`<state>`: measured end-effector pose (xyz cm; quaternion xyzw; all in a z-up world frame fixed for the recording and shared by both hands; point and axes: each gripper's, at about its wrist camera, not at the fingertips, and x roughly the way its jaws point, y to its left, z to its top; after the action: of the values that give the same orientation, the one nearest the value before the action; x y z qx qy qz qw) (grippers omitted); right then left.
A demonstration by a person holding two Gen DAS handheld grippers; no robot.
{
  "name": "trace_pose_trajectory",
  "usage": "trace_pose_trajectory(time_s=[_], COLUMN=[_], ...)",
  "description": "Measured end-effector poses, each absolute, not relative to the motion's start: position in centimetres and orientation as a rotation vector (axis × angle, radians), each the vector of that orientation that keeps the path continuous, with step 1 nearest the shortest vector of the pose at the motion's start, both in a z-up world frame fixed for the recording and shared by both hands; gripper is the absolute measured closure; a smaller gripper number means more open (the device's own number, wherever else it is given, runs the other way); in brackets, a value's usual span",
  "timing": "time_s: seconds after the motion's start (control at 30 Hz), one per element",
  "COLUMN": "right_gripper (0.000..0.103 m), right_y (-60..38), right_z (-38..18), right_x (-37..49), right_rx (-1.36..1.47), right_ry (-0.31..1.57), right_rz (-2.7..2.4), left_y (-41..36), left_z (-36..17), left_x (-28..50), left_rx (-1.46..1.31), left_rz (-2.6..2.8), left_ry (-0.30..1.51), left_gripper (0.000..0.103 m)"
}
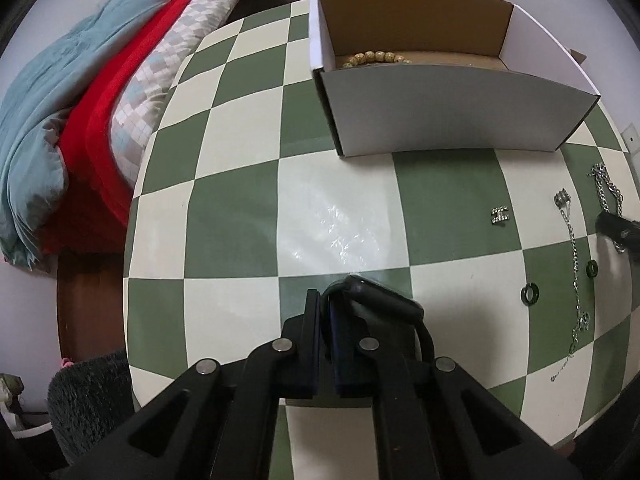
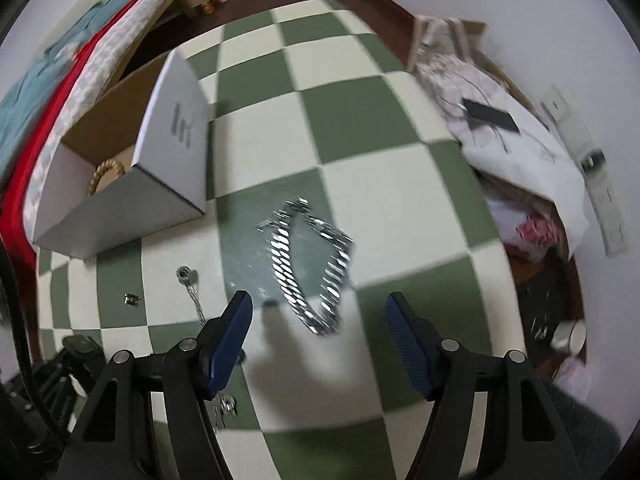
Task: Organize jewelry
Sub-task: 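Lower the left gripper onto the black watch band and grasp it, then grasp the thick silver chain bracelet with the right gripper while the left gripper holds the band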
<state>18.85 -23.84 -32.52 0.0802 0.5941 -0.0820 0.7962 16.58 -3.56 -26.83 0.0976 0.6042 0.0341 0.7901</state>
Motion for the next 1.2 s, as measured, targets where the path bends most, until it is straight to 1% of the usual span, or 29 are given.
trace_pose_trajectory(time_s=[0.07, 0.1, 0.13, 0.17, 0.43, 0.47, 0.5, 0.77, 1.13, 1.2], right_gripper=[0.044, 0.047, 0.059, 0.086, 0.088, 0.098, 0.103, 0.103, 0.103, 0.103], right_y=[-22.9, -22.7, -22.5, -22.1, -21.4, -21.2, -21.1, -21.2, -21.7, -21.9], right_z=[-32.5, -32.5, -32.3, -32.2, -32.0, -31.5, -31.3, -29.3, -21.8, -21.3], right_x=[19.3, 19.5, 19.7, 19.8, 17.9, 17.3, 16.9, 14.6, 12.8, 13.1], right_rx=[0.101, 0.099, 0.093, 0.08, 0.054, 0.053, 0.06, 0.172, 0.26, 0.257], right_ry=[1.255, 1.252, 1.251, 1.25, 1.276, 1.256, 1.256, 1.213, 1.072, 1.061], right_rz=[-0.188, -0.188, -0.183, -0.179, -0.144, -0.139, -0.137, -0.108, -0.035, -0.04], left_y=[-3.5, -3.5, -3.5, -3.5, -3.1, -3.0, -2.9, -3.4, -4.1, -4.4], left_z=[-26.7, -26.6, -26.6, -26.6, -26.6, -26.5, -26.4, -23.8, -17.3, -16.4], left_x=[17.0, 17.0, 17.0, 17.1, 17.6, 17.5, 17.5, 16.7, 17.5, 17.6], left_rx=[0.212, 0.21, 0.207, 0.204, 0.189, 0.182, 0.172, 0.146, 0.092, 0.083], left_rz=[0.073, 0.073, 0.072, 0.072, 0.066, 0.064, 0.062, 0.021, -0.036, -0.042], left_ry=[1.301, 1.301, 1.302, 1.303, 1.307, 1.308, 1.305, 1.255, 1.14, 1.119], left_gripper=[0.101, 0.101, 0.101, 0.101, 0.101, 0.101, 0.101, 0.102, 0.102, 0.102])
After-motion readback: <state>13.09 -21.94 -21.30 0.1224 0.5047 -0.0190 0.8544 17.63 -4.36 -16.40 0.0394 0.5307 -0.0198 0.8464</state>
